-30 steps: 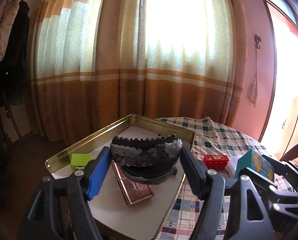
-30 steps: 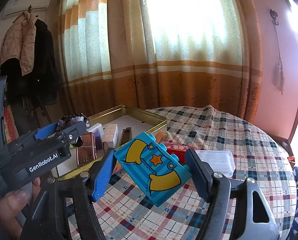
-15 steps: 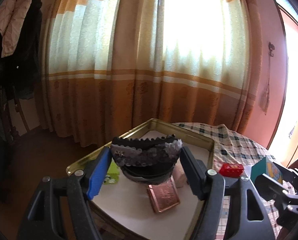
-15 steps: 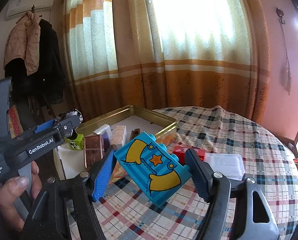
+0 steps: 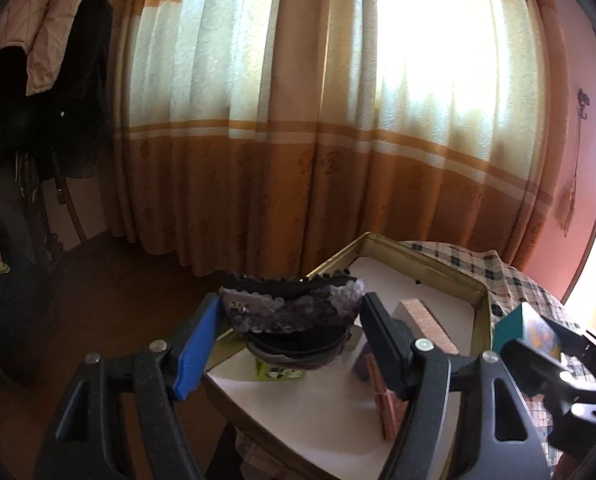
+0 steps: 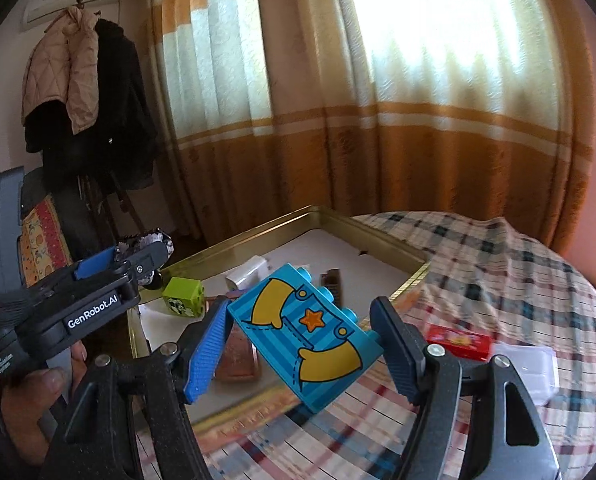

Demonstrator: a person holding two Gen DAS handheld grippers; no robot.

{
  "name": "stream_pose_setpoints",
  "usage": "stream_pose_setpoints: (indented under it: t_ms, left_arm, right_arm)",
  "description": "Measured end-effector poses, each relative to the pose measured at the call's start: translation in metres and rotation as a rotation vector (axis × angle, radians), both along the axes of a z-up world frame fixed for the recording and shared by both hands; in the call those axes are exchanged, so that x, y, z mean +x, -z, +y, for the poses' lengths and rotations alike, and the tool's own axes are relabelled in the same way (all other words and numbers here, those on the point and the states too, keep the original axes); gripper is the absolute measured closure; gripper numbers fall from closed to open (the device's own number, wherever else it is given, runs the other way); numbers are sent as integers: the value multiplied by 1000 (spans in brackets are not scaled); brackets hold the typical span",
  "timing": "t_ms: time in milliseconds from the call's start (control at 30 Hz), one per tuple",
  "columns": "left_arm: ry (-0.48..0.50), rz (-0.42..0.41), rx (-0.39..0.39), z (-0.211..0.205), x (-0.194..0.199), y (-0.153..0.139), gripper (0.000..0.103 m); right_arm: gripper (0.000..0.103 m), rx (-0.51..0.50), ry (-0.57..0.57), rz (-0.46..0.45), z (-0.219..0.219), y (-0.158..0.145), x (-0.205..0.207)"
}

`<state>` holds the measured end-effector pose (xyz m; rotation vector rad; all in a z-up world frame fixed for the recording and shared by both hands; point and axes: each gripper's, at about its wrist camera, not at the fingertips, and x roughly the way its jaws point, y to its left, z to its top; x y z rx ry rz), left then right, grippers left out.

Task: Organize rigid objects
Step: 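Carry the sequined pouch and blue block over the gold tin with both tools, then lower both held items into the tin and open both tools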

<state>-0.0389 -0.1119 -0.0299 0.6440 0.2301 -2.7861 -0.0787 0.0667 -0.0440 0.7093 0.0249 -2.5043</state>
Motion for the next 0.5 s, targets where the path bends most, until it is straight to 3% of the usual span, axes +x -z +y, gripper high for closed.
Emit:
stream_pose_setpoints:
  t_ms: [367, 500]
  left_arm:
    - [-36, -45, 34, -16, -9, 9, 31]
    - [-57, -38, 33, -18, -7, 8, 24]
  right_arm:
    - [30, 58, -100, -45, -52, 17, -9]
    - [26, 48, -107, -41, -52, 19, -8]
